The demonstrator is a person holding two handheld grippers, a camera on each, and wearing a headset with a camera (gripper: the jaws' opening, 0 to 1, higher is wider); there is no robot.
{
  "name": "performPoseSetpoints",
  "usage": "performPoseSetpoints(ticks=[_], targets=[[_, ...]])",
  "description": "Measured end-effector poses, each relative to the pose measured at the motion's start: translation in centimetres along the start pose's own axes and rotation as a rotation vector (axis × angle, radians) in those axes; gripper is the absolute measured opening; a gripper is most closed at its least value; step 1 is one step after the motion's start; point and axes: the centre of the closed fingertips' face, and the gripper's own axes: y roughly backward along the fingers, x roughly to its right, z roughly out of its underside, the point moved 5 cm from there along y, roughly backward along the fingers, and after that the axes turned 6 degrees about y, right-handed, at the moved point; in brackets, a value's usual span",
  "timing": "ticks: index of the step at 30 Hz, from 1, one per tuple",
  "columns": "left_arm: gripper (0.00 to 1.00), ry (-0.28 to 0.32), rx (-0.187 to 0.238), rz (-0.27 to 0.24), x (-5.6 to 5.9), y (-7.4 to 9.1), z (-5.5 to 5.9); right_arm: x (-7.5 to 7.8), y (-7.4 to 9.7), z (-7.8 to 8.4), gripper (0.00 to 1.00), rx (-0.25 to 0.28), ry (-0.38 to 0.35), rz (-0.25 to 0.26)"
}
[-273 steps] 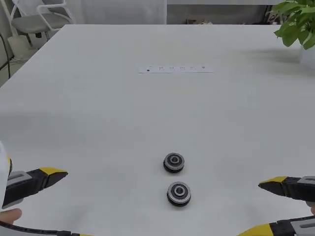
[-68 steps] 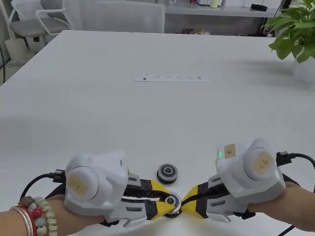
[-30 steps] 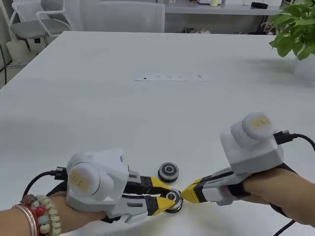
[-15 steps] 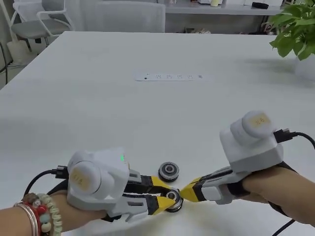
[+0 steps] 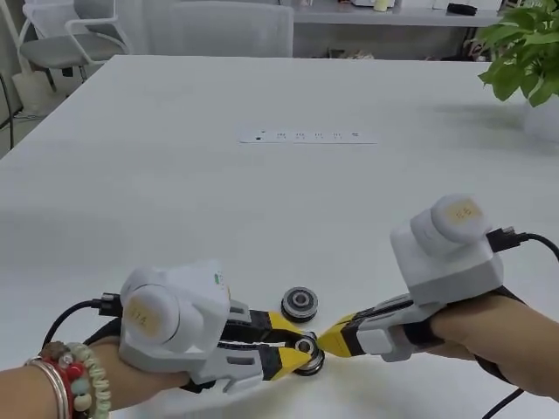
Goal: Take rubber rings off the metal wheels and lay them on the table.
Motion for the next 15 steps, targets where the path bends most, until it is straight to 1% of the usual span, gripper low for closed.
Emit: performPoseSetpoints(ticks=[6, 8, 15], targets=[[0.08, 0.002, 0.001, -0.002, -0.02, -0.04, -0.02, -0.26, -0.01, -0.19, 0.00, 0.012, 0.000, -0.016], [0.08, 0.003, 0.001, -0.002, -0.03, -0.05, -0.02, -0.24, -0.04, -0.19, 0.00, 0.010, 0.010, -0.011], [0.08, 0.005, 0.002, -0.003, -0.05, -0.07, -0.03, -0.18, 0.02, -0.15, 0.00, 0.014, 0.002, -0.012]])
